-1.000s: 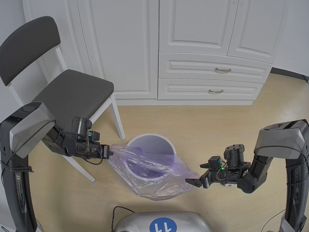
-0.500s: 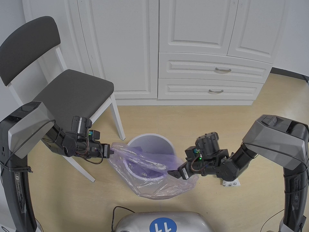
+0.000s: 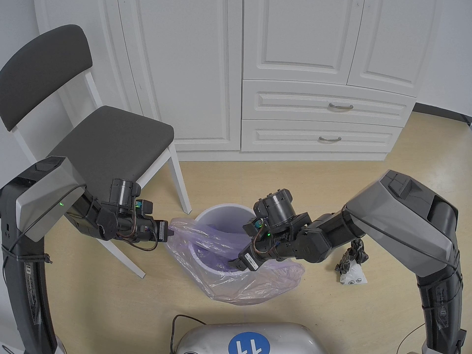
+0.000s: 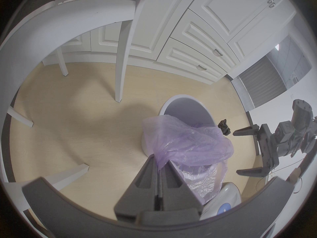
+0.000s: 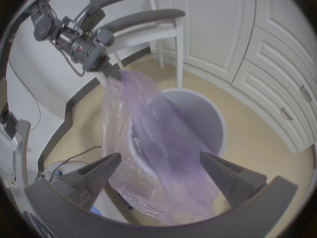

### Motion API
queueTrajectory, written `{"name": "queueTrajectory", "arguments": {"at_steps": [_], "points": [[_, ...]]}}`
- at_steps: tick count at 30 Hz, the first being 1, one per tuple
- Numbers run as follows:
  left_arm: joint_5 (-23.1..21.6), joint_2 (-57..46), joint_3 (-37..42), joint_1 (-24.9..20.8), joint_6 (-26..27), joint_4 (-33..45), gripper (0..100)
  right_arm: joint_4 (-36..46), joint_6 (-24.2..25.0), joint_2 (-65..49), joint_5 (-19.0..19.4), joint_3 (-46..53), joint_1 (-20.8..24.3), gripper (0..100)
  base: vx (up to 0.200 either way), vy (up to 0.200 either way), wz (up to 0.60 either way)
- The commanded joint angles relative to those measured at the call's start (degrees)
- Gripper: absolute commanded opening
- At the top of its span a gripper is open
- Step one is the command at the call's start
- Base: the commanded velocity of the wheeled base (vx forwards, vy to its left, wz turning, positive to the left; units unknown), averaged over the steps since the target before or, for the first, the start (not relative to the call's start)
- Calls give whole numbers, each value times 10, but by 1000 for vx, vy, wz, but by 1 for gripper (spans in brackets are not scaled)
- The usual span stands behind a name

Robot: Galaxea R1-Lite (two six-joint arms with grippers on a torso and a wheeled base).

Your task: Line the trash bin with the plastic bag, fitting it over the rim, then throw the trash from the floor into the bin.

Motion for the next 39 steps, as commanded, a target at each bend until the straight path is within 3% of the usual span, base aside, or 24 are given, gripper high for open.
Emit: {"name": "queueTrajectory", "arguments": {"at_steps": [1, 14, 15, 23, 32, 39], "points": [[0, 9, -3, 1, 0, 0, 0, 24, -3, 22, 1, -27, 13, 100, 0, 0, 0], [0, 9, -6, 2, -7, 0, 0, 30, -36, 108, -16, -113, -8, 100, 0, 0, 0], [0, 9, -5, 2, -7, 0, 0, 30, -40, 113, -16, -121, -11, 0, 0, 0, 0], [0, 9, -3, 1, -20, -21, 0, 41, -38, 121, -31, -192, -35, 0, 0, 0, 0], [-2, 16, 5, -4, -85, -100, 0, 63, -33, 165, -57, -306, -67, 0, 0, 0, 0], [-12, 22, 46, -12, -123, -217, 0, 70, -10, 210, -78, -342, -79, 0, 0, 0, 0]]}}
